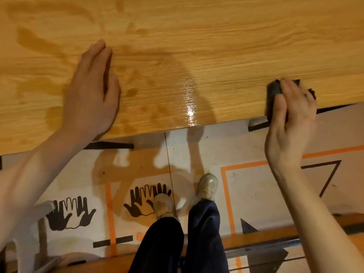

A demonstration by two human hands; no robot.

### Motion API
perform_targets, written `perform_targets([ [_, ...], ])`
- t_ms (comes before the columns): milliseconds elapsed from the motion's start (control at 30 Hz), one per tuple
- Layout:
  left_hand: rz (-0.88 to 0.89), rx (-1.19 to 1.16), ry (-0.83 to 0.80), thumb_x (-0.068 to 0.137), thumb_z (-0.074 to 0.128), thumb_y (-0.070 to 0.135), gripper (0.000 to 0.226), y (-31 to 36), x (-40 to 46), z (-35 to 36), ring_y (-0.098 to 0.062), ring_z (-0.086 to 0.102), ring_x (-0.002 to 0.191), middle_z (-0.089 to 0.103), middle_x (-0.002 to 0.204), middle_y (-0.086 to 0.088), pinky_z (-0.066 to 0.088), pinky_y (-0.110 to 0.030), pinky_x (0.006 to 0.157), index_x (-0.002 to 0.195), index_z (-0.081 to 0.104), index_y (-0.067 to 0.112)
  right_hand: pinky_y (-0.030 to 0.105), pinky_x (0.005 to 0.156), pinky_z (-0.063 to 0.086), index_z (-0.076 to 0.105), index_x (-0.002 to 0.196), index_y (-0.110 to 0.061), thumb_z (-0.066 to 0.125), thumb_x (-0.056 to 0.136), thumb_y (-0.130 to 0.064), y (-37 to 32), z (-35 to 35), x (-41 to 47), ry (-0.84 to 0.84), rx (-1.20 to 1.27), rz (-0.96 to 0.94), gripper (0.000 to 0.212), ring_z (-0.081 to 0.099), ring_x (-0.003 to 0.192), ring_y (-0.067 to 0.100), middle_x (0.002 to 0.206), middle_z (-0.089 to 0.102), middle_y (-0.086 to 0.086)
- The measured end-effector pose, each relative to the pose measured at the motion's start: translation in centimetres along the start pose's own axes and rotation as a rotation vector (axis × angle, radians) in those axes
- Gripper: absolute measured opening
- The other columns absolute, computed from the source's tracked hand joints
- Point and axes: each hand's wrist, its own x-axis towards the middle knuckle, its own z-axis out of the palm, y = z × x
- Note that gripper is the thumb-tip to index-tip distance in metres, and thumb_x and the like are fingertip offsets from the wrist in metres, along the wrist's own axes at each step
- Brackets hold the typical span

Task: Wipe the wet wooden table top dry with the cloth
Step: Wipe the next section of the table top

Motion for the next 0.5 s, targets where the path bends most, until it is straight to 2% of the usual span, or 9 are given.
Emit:
perform_targets([
  [67,0.009,0.004,0.005,0.111,0.033,0.028,0.051,-0.3,0.1,0.1,-0.024,0.023,0.154,0.027,0.166,-0.009,0.022,-0.036,0.126,0.157,0.032,0.006,0.045,0.117,0.025,0.053,0.134,-0.003,0.032,0.104,-0.016,-2.5,1.7,-1.7,0.057,0.005,-0.012,0.039,0.038,0.138,0.029,0.141,0.052,0.011],
  [100,0.012,0.005,0.008,0.11,0.033,0.028,0.051,-0.4,0.1,0.2,-0.024,0.024,0.154,0.027,0.166,-0.009,0.022,-0.033,0.125,0.157,0.032,0.007,0.048,0.116,0.025,0.053,0.134,-0.001,0.033,0.103,-0.013,-4.3,2.7,-2.8,0.043,0.019,-0.058,0.039,0.038,0.137,0.031,0.141,0.052,0.012],
  [200,0.027,-0.005,0.026,0.11,0.033,0.029,0.051,-0.5,0.2,0.2,-0.024,0.025,0.153,0.029,0.165,-0.009,0.022,-0.029,0.124,0.156,0.034,0.007,0.055,0.115,0.026,0.051,0.136,-0.003,0.042,0.098,-0.012,-8.7,5.4,-6.3,-0.101,-0.066,-0.321,0.04,0.036,0.136,0.032,0.14,0.052,0.014],
  [267,0.03,-0.009,0.029,0.11,0.033,0.028,0.051,-0.5,0.1,0.2,-0.023,0.026,0.153,0.028,0.165,-0.009,0.021,-0.026,0.123,0.156,0.034,0.007,0.054,0.116,0.025,0.049,0.138,-0.002,0.047,0.1,-0.013,-8.1,5.5,-6.4,-0.204,-0.055,-0.53,0.04,0.036,0.138,0.032,0.142,0.051,0.013],
  [333,0.031,0.005,0.027,0.11,0.032,0.03,0.052,-0.6,0.0,0.3,-0.023,0.024,0.154,0.027,0.166,-0.008,0.02,-0.025,0.123,0.157,0.032,0.008,0.055,0.115,0.027,0.049,0.138,-0.001,0.056,0.098,-0.008,-4.6,4.1,-5.0,-0.224,-0.058,-0.657,0.04,0.038,0.138,0.032,0.144,0.049,0.013],
  [400,0.035,0.015,0.013,0.111,0.03,0.032,0.053,-0.6,0.0,0.3,-0.023,0.021,0.155,0.025,0.167,-0.007,0.019,-0.028,0.125,0.158,0.031,0.009,0.059,0.111,0.03,0.049,0.138,-0.001,0.059,0.096,-0.004,-0.2,1.9,-3.5,-0.189,-0.121,-0.623,0.043,0.039,0.138,0.034,0.144,0.047,0.013],
  [500,0.035,0.018,0.004,0.111,0.028,0.031,0.053,-0.6,-0.1,0.3,-0.025,0.02,0.155,0.023,0.167,-0.009,0.018,-0.037,0.127,0.158,0.029,0.007,0.059,0.109,0.032,0.047,0.138,0.002,0.056,0.099,-0.008,2.6,0.3,-3.1,-0.073,-0.095,-0.433,0.041,0.038,0.137,0.035,0.142,0.048,0.016],
])
